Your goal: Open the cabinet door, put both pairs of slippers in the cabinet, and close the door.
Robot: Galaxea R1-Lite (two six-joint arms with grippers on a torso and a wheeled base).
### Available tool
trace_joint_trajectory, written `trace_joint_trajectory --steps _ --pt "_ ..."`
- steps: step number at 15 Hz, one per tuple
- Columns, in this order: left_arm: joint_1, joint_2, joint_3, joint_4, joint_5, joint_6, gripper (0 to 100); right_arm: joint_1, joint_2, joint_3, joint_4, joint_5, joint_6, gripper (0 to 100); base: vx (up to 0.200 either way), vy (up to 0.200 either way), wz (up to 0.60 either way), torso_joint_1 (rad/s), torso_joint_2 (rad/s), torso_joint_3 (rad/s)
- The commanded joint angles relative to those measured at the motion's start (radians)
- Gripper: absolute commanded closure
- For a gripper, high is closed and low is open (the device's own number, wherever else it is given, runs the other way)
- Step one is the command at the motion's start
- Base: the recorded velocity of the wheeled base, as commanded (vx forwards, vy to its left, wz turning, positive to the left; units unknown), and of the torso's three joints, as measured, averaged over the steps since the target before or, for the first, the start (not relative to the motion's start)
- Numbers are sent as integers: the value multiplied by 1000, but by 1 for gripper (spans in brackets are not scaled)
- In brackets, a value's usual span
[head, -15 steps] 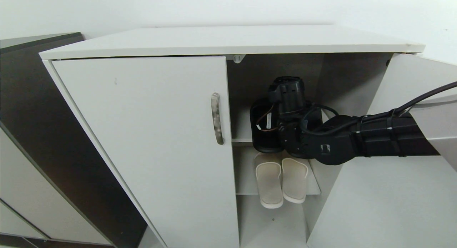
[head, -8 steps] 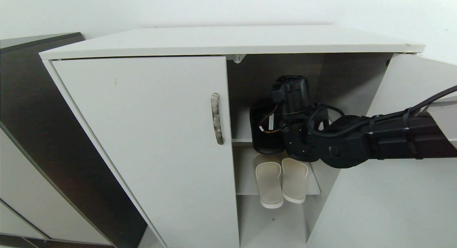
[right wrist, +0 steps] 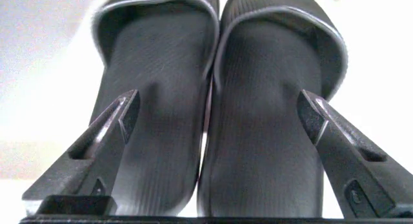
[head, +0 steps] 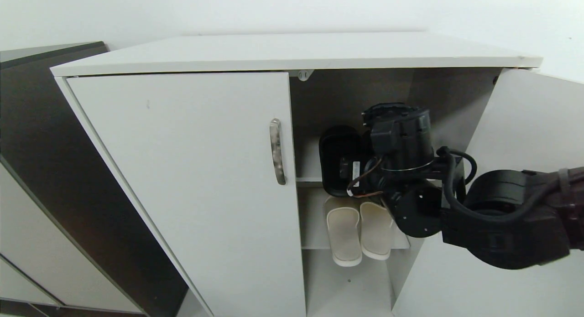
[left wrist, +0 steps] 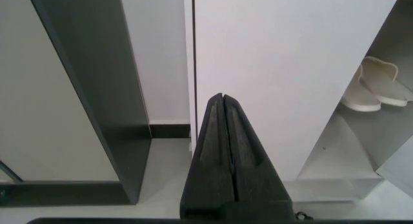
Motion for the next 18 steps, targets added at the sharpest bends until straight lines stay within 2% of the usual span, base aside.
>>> trace_joint_trajectory --steps 1,5,17,18 --pt "0 0 0 0 1 0 100 20 -83 92 -27 1 -1 100 0 0 0 0 0 0" --pt "0 0 0 0 1 0 100 35 -121 200 -88 6 -21 100 0 0 0 0 0 0" --pt "0 0 0 0 1 0 100 52 -85 201 -131 3 -31 100 0 0 0 0 0 0" --pt "0 0 0 0 1 0 100 54 -85 201 -130 3 -31 100 -200 0 0 2 7 2"
